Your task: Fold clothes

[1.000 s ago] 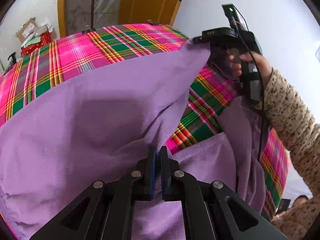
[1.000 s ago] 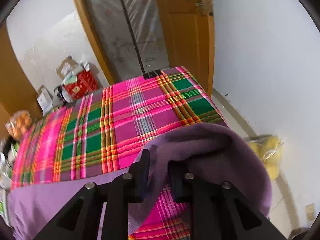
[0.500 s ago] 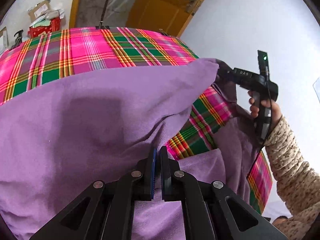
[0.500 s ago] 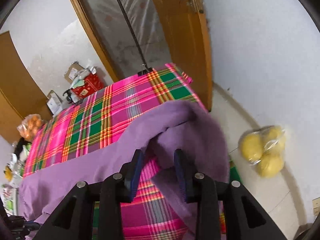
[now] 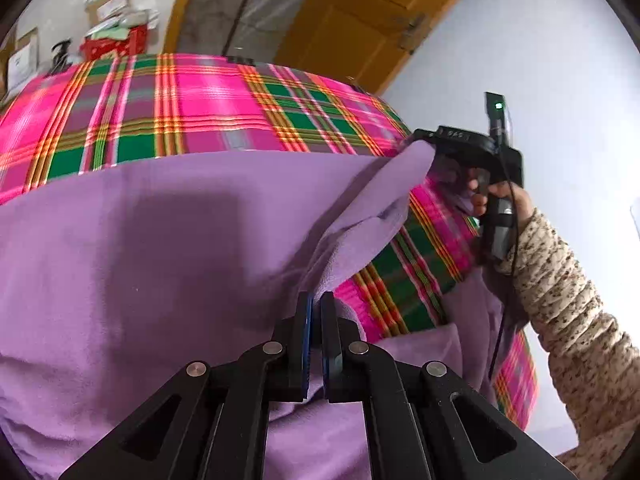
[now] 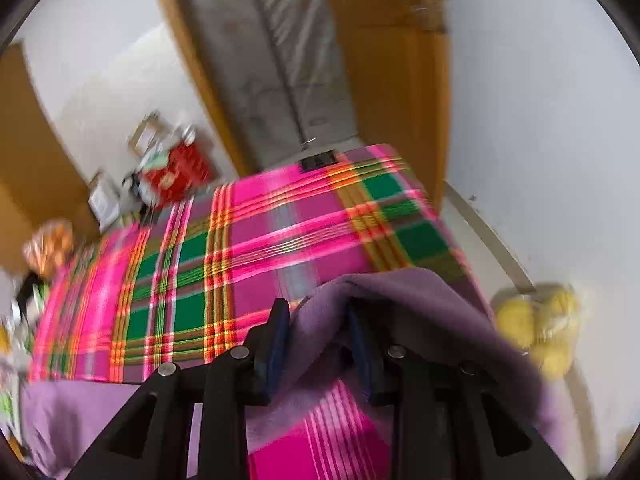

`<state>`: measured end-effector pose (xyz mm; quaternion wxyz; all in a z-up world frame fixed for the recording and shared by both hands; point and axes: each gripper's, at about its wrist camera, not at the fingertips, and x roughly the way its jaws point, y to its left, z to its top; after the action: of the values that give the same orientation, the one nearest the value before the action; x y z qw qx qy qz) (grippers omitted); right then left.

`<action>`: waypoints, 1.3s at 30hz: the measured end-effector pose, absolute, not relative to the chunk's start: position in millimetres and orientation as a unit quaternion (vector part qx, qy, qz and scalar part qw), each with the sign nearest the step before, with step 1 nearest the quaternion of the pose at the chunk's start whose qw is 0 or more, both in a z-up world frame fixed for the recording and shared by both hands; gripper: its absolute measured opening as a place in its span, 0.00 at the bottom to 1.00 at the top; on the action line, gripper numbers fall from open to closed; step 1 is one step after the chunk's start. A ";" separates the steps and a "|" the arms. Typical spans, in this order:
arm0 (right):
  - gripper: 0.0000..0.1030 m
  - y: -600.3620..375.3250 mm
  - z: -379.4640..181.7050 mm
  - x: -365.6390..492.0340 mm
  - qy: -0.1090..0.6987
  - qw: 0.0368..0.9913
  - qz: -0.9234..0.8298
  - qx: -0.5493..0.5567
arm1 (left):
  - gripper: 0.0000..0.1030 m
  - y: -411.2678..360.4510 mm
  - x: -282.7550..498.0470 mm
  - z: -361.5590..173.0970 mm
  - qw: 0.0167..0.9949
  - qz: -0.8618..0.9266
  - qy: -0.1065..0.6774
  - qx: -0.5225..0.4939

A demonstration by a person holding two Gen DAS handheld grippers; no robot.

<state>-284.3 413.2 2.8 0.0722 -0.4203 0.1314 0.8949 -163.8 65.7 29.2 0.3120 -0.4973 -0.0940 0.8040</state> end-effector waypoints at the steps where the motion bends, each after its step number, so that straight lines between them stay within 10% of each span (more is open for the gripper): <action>1: 0.30 411.1 -1.2 -290.5 0.130 0.074 0.891 -0.428 | 0.04 65.2 -164.6 27.7 0.310 0.804 -0.094 -0.499; 28: 0.31 399.4 -17.4 -248.1 0.235 0.030 0.869 -0.434 | 0.04 62.4 -163.8 20.6 0.300 0.801 -0.107 -0.507; 31: 0.05 399.5 -16.4 -246.8 0.240 0.026 0.869 -0.432 | 0.04 62.2 -165.2 18.7 0.299 0.800 -0.107 -0.509; 39: 0.04 399.4 17.5 -225.2 0.239 0.036 0.888 -0.392 | 0.04 65.1 -157.2 23.4 0.308 0.801 -0.100 -0.504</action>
<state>-225.2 399.5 17.5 0.0362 -0.3917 0.2387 0.8878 -157.2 65.1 23.4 0.3084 -0.5038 -0.1003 0.8007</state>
